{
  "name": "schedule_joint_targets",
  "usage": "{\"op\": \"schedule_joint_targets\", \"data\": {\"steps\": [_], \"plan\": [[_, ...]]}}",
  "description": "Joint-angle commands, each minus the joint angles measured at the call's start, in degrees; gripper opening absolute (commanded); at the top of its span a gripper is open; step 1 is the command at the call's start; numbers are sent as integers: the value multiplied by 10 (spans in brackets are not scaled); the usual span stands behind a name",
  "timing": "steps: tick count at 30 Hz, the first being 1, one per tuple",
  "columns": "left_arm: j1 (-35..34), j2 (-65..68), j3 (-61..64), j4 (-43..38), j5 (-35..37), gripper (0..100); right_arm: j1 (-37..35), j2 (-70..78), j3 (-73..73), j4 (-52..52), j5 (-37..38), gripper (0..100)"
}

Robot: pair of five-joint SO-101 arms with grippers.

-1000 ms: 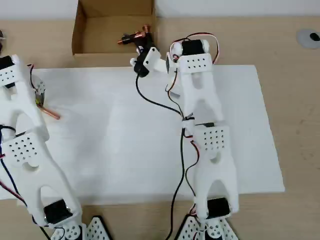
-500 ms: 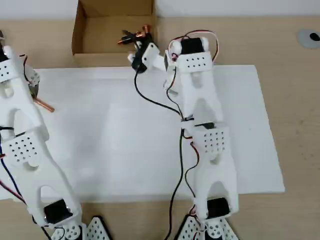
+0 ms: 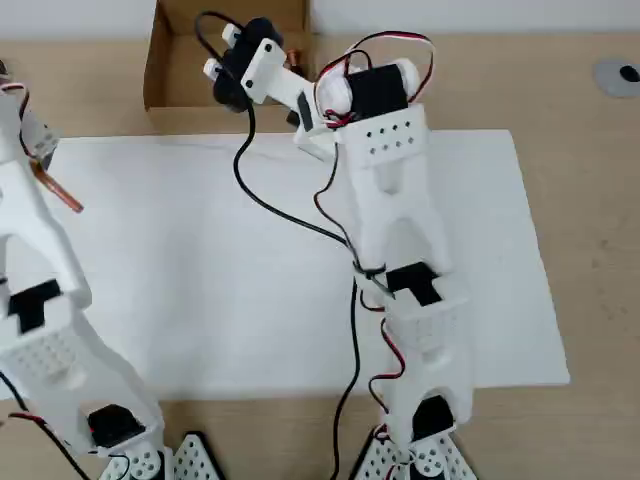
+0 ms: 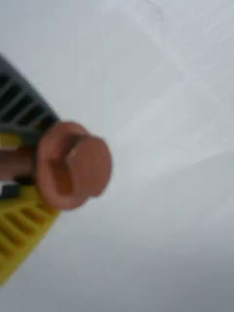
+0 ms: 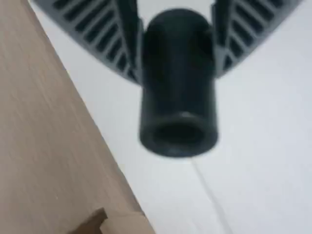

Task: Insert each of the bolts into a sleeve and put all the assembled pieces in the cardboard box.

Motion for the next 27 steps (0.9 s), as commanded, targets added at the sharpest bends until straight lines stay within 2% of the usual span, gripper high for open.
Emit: {"op": "schedule_joint_targets", "data": {"steps": [1, 6, 12, 19, 22, 27], "plan": [[1, -85, 41, 4, -5, 9, -1, -40, -5, 9, -6, 11], [2, -177, 66, 4, 4, 9, -10, -40, -5, 9, -54, 11], [2, -281, 67, 3, 9, 9, -30, -51, -36, -11, -197, 11], [2, -342, 135, 0, 8, 9, -63, -62, -162, 10, -229, 11], [-2, -372, 207, -47, 7, 9, -72, -63, -197, 10, -227, 10], [0, -467, 411, -207, 4, 7, -73, -63, -186, 11, -227, 10]]}}
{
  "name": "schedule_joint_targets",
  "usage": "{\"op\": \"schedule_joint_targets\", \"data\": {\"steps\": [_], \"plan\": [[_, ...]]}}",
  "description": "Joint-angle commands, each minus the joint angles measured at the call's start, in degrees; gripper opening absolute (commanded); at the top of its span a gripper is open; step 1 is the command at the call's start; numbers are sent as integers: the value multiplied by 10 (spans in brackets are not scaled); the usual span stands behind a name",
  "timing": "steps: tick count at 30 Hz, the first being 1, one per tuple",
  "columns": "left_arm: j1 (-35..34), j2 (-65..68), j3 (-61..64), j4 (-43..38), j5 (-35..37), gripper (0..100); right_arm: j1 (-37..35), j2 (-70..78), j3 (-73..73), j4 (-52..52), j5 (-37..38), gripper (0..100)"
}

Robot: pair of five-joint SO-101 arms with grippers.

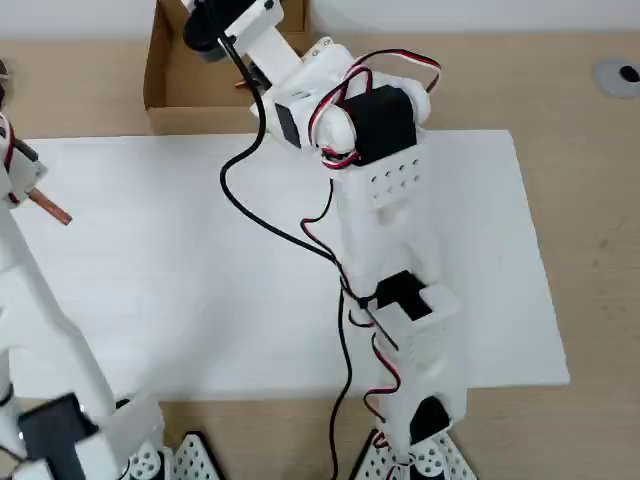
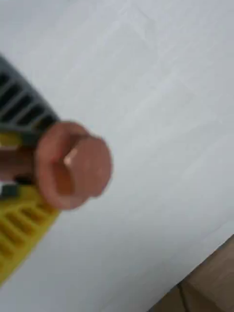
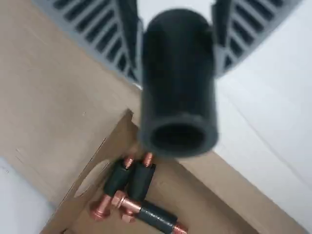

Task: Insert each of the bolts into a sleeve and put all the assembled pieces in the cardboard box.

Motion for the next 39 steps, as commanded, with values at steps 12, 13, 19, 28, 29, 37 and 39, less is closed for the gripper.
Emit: {"op": "schedule_joint_targets", "data": {"steps": [12, 13, 19, 28, 29, 37, 39], "plan": [[31, -395, 553, -402, -71, 7, -31, -168, 197, 10, 15, 10], [31, -412, 576, -421, -71, 7, -36, -201, 271, 9, 8, 10], [31, -470, 659, -487, -68, 7, -36, -429, 596, -29, -21, 10], [32, -495, 676, -490, -38, 7, -36, -703, 1016, -256, -21, 10], [35, -495, 676, -490, -33, 7, -36, -715, 1053, -286, -22, 10], [110, -511, 691, -488, -2, 7, -25, -729, 1203, -478, -23, 10], [135, -520, 701, -491, 6, 7, -23, -728, 1236, -519, -22, 10]]}}
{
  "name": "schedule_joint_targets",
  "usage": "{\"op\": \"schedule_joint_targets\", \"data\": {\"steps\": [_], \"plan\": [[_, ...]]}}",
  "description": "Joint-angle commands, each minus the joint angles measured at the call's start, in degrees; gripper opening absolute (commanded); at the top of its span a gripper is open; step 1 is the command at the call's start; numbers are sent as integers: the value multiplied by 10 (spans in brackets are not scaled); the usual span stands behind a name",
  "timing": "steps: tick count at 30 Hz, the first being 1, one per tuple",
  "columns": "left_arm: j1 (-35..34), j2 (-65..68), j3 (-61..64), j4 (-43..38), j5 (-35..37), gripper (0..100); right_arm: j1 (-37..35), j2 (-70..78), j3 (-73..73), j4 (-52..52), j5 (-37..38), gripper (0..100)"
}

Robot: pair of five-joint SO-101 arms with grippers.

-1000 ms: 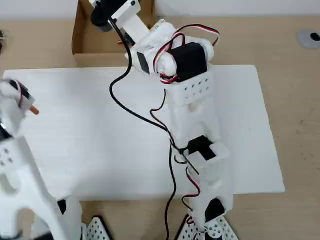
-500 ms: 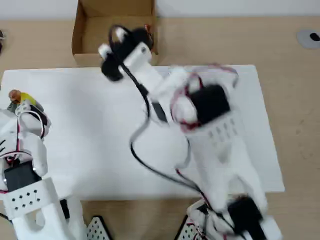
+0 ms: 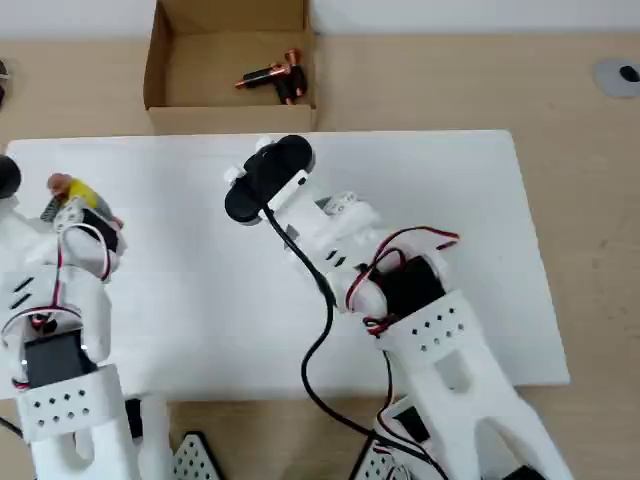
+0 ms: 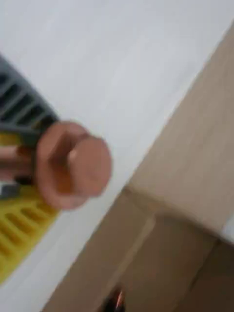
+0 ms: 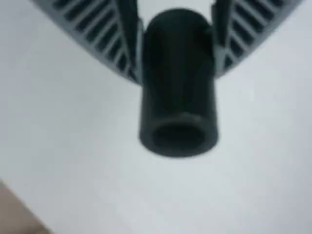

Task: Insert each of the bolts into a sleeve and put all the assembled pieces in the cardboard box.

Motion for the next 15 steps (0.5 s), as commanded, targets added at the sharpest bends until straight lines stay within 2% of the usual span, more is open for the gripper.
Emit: {"op": "schedule_joint_targets", "data": {"steps": [1, 9, 13, 15], "plan": [[49, -23, 9, -15, 11, 7, 11, -20, 42, -81, -6, 10], [168, -72, 37, -17, 11, 7, 9, -24, 94, -115, -7, 11], [172, -78, 48, -62, 11, 7, 11, -29, 139, -206, -62, 11], [172, -78, 60, -93, 11, 7, 8, -45, 168, -240, -63, 11]]}}
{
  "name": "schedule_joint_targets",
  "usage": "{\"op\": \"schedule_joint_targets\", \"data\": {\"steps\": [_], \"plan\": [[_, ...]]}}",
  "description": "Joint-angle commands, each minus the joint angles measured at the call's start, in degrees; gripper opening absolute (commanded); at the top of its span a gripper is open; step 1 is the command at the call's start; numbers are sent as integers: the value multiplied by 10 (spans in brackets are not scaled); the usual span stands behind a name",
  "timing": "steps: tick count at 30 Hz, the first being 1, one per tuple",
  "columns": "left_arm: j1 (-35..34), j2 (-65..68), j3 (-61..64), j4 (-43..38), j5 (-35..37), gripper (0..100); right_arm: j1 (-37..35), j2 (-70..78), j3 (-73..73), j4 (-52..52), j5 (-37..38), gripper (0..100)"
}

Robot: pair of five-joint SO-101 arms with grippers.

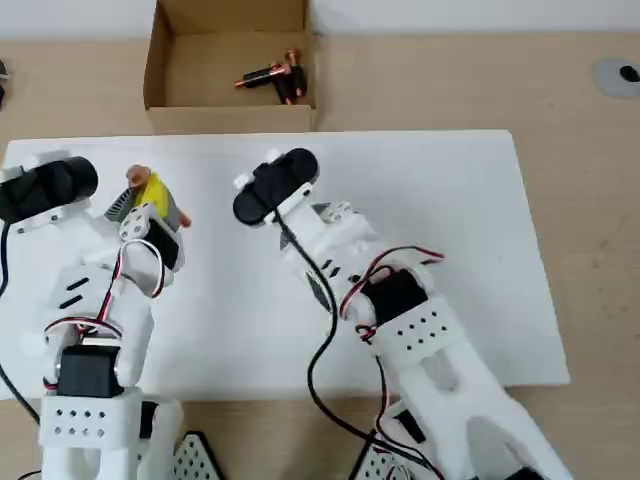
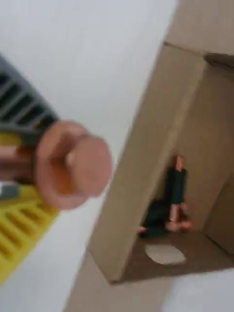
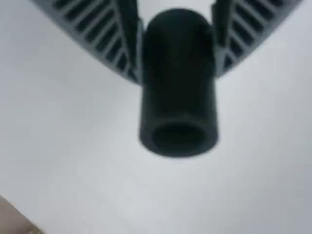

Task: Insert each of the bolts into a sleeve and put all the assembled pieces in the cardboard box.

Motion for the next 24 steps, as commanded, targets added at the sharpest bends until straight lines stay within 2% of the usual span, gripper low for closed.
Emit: {"op": "schedule_joint_targets", "data": {"steps": [1, 5, 11, 17, 24], "plan": [[5, -12, 9, -56, 5, 7, 2, -46, 36, -75, -13, 11], [5, -12, 37, -93, 41, 7, -10, -100, 112, -151, -13, 11], [23, -13, 33, -98, 84, 7, -9, -160, 205, -249, -15, 11], [75, -13, 10, -93, 85, 7, -11, -169, 236, -266, -18, 11], [81, -8, -41, -92, 113, 7, -11, -169, 240, -266, -40, 11]]}}
